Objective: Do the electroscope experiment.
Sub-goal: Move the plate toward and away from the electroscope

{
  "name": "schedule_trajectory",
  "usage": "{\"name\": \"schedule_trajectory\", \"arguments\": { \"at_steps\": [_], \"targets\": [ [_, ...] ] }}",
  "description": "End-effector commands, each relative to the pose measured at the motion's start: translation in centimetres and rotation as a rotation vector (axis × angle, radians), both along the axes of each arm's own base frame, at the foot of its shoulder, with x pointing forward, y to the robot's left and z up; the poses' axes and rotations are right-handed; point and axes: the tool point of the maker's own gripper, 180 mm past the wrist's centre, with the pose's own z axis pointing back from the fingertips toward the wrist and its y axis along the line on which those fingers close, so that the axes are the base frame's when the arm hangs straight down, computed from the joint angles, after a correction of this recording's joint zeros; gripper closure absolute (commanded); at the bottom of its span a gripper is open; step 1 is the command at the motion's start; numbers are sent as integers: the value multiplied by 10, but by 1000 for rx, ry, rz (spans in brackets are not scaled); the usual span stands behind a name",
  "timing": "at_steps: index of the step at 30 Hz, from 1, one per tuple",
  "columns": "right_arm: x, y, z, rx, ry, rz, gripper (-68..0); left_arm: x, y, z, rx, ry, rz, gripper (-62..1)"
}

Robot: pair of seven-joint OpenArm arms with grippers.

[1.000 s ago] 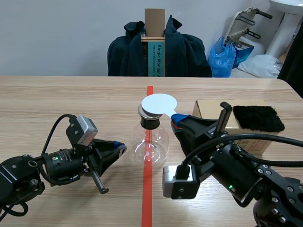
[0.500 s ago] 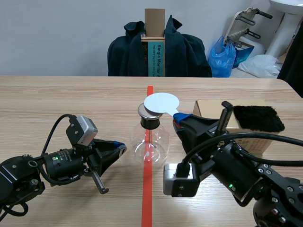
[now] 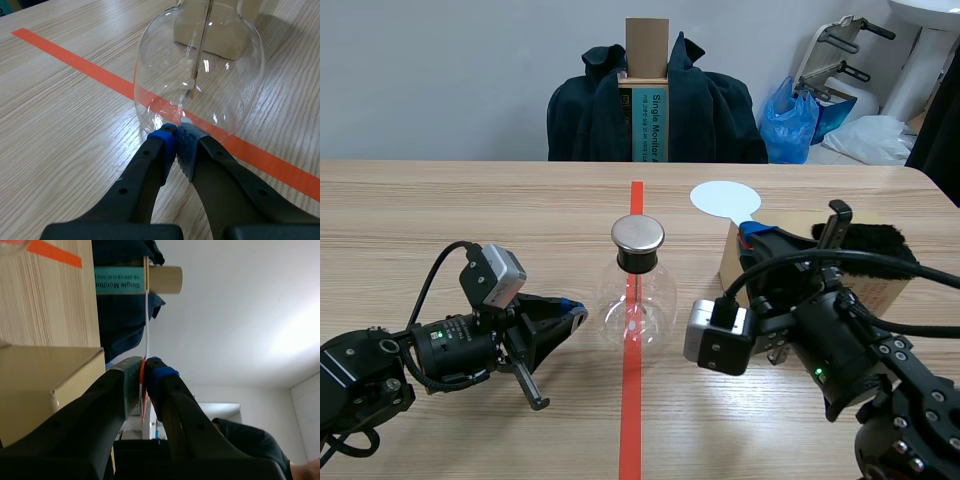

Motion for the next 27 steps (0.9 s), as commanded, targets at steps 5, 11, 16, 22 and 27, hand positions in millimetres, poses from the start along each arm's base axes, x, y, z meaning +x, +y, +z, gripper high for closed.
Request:
{"name": "schedule_trajectory", "arguments": {
  "at_steps": [5, 11, 16, 22, 27],
  "targets": [
    [10, -14, 17, 7, -51, -66, -8, 6, -5, 11, -28, -31, -2, -30],
    [10, -11, 17, 7, -51, -52, -8, 6, -5, 11, -28, -31, -2, -30],
    [4, 2, 17, 6, -53, 29, -8, 6, -5, 11, -28, -31, -2, -30],
    [-6, 20, 17, 4, -55, 144, -8, 6, -5, 11, -28, -31, -2, -30],
    [-16, 36, 19, 4, -64, 248, -8, 6, -5, 11, -28, -31, -2, -30]
  ]
}}
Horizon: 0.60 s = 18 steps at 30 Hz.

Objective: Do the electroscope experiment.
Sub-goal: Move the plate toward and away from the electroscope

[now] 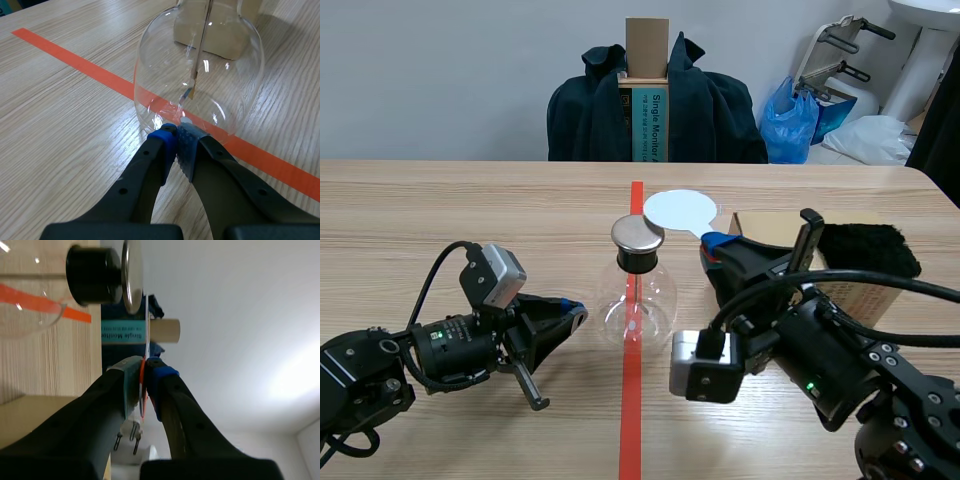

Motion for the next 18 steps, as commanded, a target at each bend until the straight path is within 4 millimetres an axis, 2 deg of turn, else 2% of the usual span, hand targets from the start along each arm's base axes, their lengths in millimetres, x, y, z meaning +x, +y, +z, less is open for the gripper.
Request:
{"name": "schedule_trajectory", "arguments": {
  "at_steps": [1, 9, 18],
  "targets": [
    [4, 1, 18, 9, -64, 26, -8, 6, -5, 11, -28, -31, -2, -30],
    [-12, 19, 18, 7, -66, 159, -8, 6, -5, 11, -28, -31, -2, -30],
    [-19, 24, 17, 0, -69, 207, -8, 6, -5, 11, -28, -31, -2, -30]
  ]
}}
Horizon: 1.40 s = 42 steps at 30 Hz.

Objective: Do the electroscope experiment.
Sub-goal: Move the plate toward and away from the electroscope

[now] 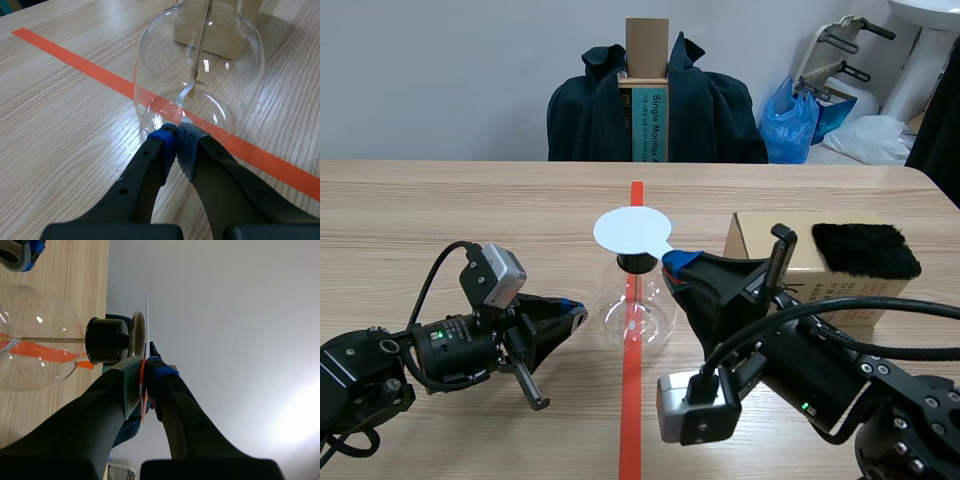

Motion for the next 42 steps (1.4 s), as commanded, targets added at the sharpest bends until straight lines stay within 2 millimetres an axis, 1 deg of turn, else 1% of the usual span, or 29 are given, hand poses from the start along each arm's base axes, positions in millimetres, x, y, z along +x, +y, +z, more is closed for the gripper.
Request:
{"name": "schedule_trajectory", "arguments": {
  "at_steps": [1, 10, 17, 21, 27, 32, 39, 42],
  "targets": [
    [6, -2, 16, 11, -55, 5, -8, 6, -5, 11, -28, -31, -2, -30],
    [7, -3, 16, 11, -54, -1, -8, 6, -5, 11, -28, -31, -2, -30],
    [19, -15, 17, 13, -53, -96, -8, 6, -5, 11, -28, -31, -2, -30],
    [30, -27, 18, 13, -57, -177, -8, 6, -5, 11, -28, -31, -2, -30],
    [47, -53, 22, 10, -71, -311, -8, 6, -5, 11, -28, -31, -2, -30],
    [58, -72, 26, 9, -84, -403, -8, 6, -5, 11, -28, -31, -2, -30],
    [66, -97, 29, 2, -98, -501, -8, 6, -2, 12, -29, -36, -1, -30],
    [63, -106, 24, -10, -84, -528, -8, 7, 3, 15, -34, -48, 0, -30]
  ]
}}
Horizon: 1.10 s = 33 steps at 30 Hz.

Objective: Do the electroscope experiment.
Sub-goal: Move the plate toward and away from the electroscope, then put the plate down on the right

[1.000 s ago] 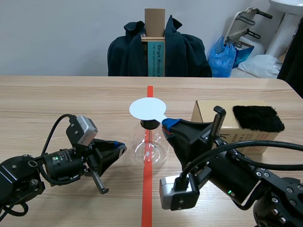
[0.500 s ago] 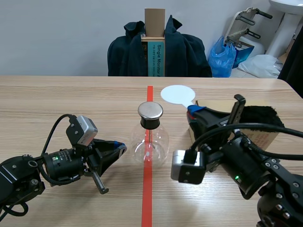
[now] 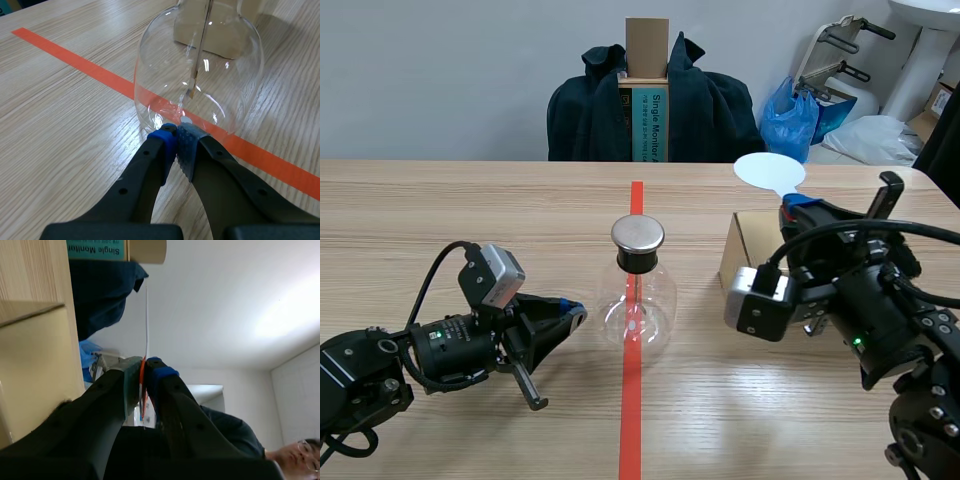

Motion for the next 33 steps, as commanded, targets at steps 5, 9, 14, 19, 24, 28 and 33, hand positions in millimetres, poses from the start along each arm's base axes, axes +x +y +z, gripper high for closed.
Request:
{"name": "schedule_trajectory", "arguments": {
  "at_steps": [5, 9, 14, 19, 24, 28, 33],
  "targets": [
    [-9, -12, -1, -4, 8, -34, -9, 1, 16, 22, -33, -57, -7, -30],
    [-9, -16, -9, 12, 30, -72, -9, -19, 26, 41, -98, -23, -53, -29],
    [-11, -20, -27, 16, 75, -102, -13, -46, 40, 75, -154, 1, -116, -25],
    [-14, -18, -43, 20, 122, -107, -69, -75, 53, 106, -129, -7, -145, -25],
    [-15, -14, -49, 48, 153, -112, -69, -104, 60, 137, -140, -15, -151, -25],
    [-14, -15, -49, 91, 162, -132, -78, -123, 64, 149, -123, 5, -130, -27],
    [-14, -20, -50, 137, 177, -159, -310, -136, 68, 162, -125, -6, -92, -118]
  ]
}}
